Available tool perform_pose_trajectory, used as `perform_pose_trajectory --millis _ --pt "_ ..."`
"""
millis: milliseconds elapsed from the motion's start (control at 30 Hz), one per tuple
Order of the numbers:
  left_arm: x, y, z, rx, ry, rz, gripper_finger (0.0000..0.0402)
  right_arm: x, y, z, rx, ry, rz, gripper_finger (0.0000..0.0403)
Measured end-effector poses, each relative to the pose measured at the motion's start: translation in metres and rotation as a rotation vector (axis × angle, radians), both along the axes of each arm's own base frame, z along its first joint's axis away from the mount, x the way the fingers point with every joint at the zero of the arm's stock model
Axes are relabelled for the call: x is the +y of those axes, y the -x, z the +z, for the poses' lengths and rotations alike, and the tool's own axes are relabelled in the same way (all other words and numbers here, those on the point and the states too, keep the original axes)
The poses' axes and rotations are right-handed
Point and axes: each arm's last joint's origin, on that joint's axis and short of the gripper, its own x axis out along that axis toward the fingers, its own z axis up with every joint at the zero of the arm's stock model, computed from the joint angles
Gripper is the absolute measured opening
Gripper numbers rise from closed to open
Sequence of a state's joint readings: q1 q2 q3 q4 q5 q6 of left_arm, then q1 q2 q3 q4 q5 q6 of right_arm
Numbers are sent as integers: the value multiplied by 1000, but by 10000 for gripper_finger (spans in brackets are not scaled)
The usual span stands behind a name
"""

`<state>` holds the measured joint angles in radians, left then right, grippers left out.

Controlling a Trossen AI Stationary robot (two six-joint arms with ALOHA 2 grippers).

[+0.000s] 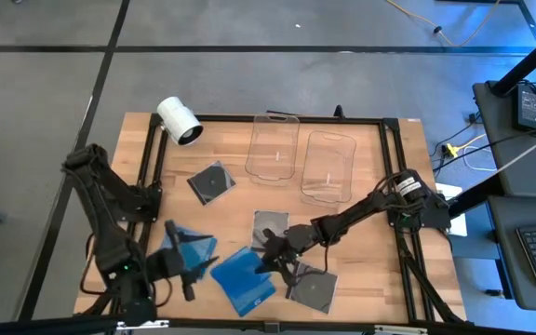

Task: Pick & place jewel cases by type
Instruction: Put the top blue cd case into the right transparent bin

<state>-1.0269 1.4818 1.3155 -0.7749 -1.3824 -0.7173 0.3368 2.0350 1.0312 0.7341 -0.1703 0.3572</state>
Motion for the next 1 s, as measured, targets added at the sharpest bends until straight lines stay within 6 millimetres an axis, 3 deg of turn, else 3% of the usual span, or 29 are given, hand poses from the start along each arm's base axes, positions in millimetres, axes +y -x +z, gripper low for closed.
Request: perform_pose_trajectory --millis 167,333,500,667,833,1000 --pt "7 8 -6 -8 -6 24 239 -9 -8 6 -32 16 -20 46" --pt "10 10 -23 -45 -3 54 239 -14 -12 15 -64 62 -10 46" --pt "15 13 -42 -134 -14 94 239 -33 -5 46 -3 106 -150 46" --pt "18 14 -48 -158 -26 102 239 -55 19 85 137 139 -377 46" --pt "18 14 -47 -156 -30 103 239 -77 58 115 316 127 -625 46" --pt "18 14 -47 -152 -39 102 239 -93 96 151 317 123 -802 46"
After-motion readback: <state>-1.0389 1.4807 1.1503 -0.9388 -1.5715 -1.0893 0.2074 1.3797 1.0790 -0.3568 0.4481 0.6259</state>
